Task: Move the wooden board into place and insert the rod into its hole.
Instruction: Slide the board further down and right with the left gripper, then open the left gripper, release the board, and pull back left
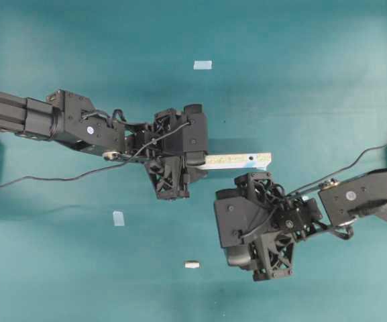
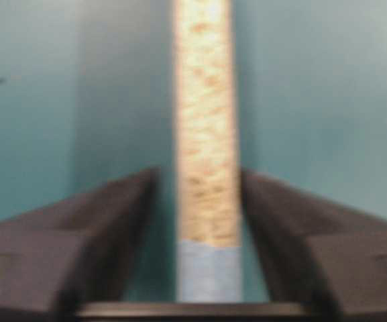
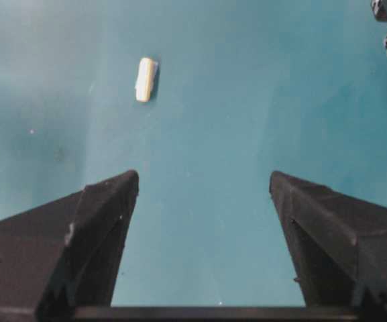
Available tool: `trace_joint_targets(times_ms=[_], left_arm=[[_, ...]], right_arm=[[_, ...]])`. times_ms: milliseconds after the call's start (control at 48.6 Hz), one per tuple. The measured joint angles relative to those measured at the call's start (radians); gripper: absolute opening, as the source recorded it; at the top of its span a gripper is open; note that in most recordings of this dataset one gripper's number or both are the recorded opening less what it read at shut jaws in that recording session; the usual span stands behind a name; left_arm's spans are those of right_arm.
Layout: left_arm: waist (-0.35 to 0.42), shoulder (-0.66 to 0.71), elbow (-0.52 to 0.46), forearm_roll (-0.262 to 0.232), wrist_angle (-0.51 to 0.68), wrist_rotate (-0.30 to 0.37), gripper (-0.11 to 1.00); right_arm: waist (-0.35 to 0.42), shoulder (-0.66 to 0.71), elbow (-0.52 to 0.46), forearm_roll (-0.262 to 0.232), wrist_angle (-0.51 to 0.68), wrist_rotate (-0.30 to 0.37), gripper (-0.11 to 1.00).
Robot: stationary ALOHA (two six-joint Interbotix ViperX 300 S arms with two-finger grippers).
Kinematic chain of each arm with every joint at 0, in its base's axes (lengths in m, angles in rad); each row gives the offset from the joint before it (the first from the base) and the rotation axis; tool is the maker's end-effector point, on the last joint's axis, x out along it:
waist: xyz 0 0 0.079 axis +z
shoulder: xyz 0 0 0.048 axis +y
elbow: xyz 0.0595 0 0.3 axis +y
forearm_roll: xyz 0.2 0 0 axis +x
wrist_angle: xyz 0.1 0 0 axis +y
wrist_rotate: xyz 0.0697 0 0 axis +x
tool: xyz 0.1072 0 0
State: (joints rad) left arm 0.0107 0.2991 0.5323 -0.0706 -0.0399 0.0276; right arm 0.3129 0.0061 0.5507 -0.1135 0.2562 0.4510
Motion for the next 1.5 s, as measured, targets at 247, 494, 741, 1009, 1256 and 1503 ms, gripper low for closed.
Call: trace_joint_targets(times_ms=[247,494,741,1009,1256,1503], left_arm=[[-0.002,-0.005,0.000,0.000,0.026,0.000,0.55],[0.000,-0.080,0.018,0.000,0.054,0.000,0.54],[0.000,-0.167,0.067,0.000,0.058,0.002,0.54],[0.023,-0.265,0.152,0.002,0.058,0.000,0.53],[0.038,-0.342,0.236,0.000,0.043,0.002,0.53],[0.044,-0.408,0.322,0.002,-0.017,0.003,0.53]], right_arm=[[0.002,0.000,0.000,0.000,0.002,0.002,0.85],[0.000,0.003,-0.032,0.000,0.005,0.058,0.85],[0.002,0.087,-0.126,0.000,0.080,0.135,0.85],[0.002,0.193,-0.244,0.000,0.193,0.137,0.85],[0.009,0.268,-0.336,0.000,0.278,0.137,0.85],[0.026,0.347,-0.422,0.000,0.356,0.138,0.79]])
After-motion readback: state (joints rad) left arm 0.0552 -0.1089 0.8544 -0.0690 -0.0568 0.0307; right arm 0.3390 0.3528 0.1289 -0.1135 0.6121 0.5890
